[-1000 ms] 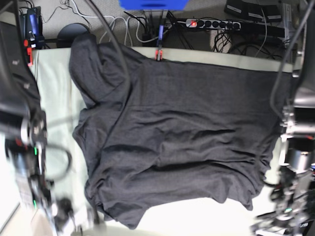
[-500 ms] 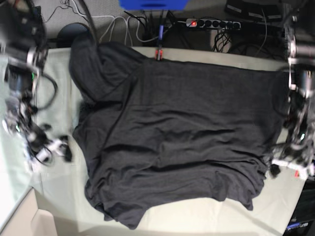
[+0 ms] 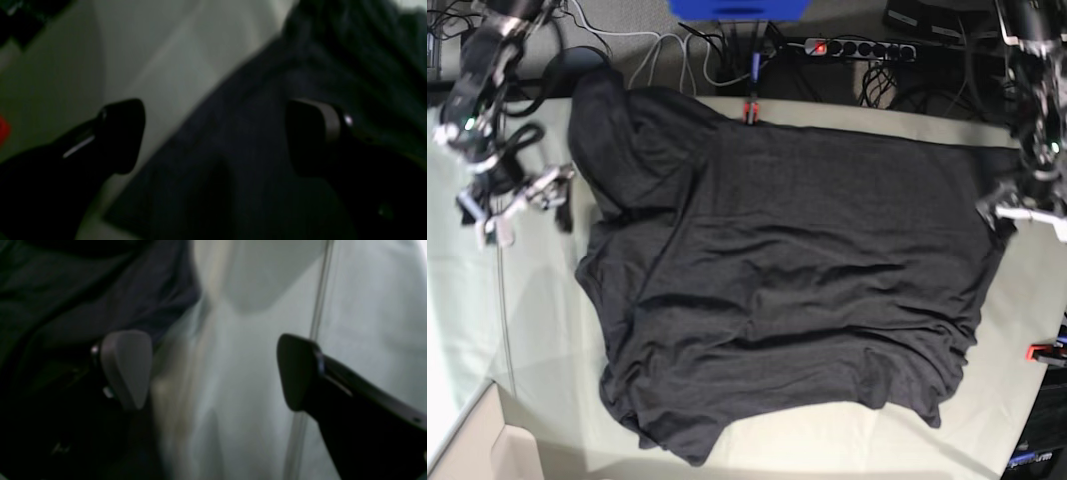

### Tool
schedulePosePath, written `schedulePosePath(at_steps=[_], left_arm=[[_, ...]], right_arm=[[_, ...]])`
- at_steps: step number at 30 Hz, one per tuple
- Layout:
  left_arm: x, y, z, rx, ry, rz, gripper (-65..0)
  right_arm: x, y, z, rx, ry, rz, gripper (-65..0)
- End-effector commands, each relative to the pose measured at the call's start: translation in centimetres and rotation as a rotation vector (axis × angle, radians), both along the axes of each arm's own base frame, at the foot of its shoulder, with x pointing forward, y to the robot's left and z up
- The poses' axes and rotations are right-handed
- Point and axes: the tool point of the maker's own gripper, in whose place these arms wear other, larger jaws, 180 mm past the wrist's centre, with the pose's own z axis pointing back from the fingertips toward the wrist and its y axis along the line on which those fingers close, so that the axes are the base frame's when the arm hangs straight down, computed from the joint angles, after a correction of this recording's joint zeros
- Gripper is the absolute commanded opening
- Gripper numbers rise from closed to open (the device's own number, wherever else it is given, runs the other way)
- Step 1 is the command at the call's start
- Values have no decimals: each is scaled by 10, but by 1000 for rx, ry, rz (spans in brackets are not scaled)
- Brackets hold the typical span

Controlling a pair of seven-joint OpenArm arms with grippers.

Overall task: Layout the t-shirt on the table in an organized manner, then fold the t-shirt properly
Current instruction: 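Release the shirt and regrasp its collar-side corners with both grippers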

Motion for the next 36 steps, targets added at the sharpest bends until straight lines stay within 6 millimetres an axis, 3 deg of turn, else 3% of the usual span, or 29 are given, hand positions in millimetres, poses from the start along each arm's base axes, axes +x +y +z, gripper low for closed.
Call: schedulePosePath(at_steps=[1,7,12,18,25,34,36], left_arm=[[4,10,17,38,-42,-5,0],[-41,4,-3,45,51,-30,0],[-59,8,-15,49,101,-24,0],[-88,21,-46,28,198,29,0],[-87,22,-52,24,213,31,0],[-79,22,-52,16,200,40,0],[-79,22,-53,15,202,42,0]], right_arm=[[1,1,15,-1,-46,5,-43],[-42,22,5,-34,69,65,-44],[-48,27,6,-7,62,25,-44],[-57,22,17,-10,41,-37,-42],[-81,32,10,-18,96,-3,-44],[-82,43,5,4,108,17,-45],[-86,42,-5,16,135,13,-45]])
